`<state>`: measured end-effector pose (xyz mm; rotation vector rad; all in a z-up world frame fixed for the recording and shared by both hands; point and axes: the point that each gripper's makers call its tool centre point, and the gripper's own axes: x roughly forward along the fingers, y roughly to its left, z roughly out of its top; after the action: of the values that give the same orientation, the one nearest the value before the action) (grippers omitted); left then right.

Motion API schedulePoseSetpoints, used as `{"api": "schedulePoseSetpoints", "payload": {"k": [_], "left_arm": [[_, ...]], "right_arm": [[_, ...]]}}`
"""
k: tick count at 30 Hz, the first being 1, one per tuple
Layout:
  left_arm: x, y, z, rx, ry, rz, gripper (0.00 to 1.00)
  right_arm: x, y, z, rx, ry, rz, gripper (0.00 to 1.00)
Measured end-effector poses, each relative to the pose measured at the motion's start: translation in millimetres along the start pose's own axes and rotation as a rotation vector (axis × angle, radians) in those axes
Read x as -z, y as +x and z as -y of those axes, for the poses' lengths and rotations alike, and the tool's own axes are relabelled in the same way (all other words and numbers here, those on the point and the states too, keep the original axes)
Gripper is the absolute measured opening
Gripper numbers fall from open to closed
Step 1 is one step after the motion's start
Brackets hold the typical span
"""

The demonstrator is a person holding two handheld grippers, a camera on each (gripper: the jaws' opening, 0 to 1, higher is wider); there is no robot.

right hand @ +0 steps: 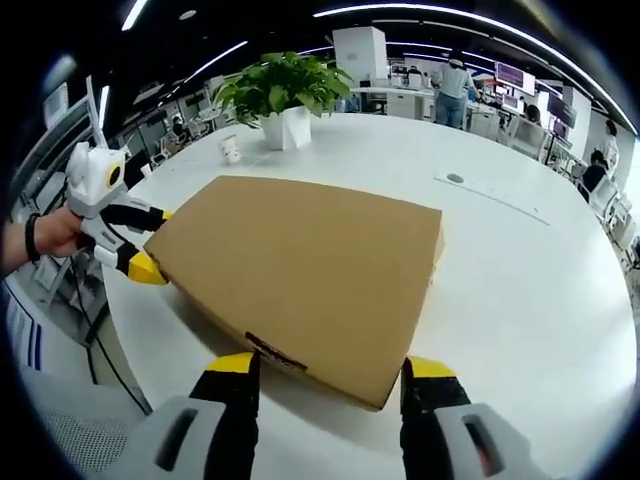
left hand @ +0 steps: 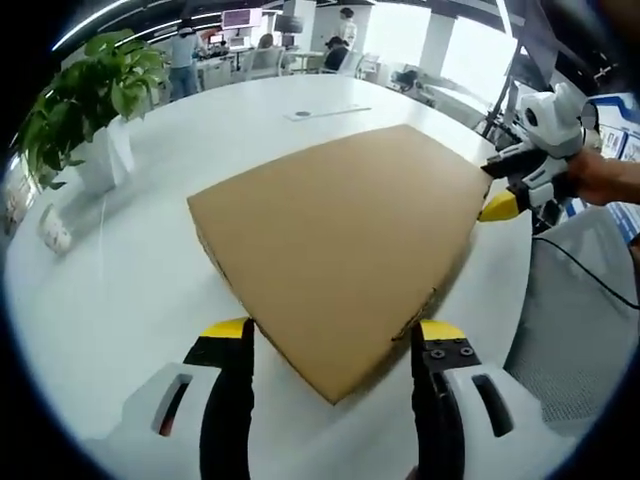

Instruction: Operate the shoe box by opening the lid, removing the specified soft item, and placing it in the target area until the item is outside and the box remains undamaged.

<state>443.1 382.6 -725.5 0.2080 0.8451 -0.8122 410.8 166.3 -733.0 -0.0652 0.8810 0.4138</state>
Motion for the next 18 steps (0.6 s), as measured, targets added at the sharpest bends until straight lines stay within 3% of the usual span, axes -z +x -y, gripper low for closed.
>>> {"api": "schedulePoseSetpoints", "payload": {"k": [8,12,14,18], "left_arm": [[-1.4,-5.1,-1.8,-0.013,-0.043,0.041,0.64],[-0.7,-3.9,-2.3,-0.021,-0.056,0.044,0.65],[0.8,-2.3,1.4,-0.007,-0.062,0.039,0.61],[1.0,0.4,2.7,-0.033,-0.035,0.024,0.6]], "right_arm": [[-4.8,-1.8,0.5,-0.015,-0.022,0.052,0.58],[-6.9,-1.7,0.8,-0.017,-0.039,0.064,0.58],[-6.9,-1.6,-0.3,-0.02,-0.046,0.068,0.57],[-7.2,-1.6,0.0,-0.023,-0.045,0.07,0.56]]}}
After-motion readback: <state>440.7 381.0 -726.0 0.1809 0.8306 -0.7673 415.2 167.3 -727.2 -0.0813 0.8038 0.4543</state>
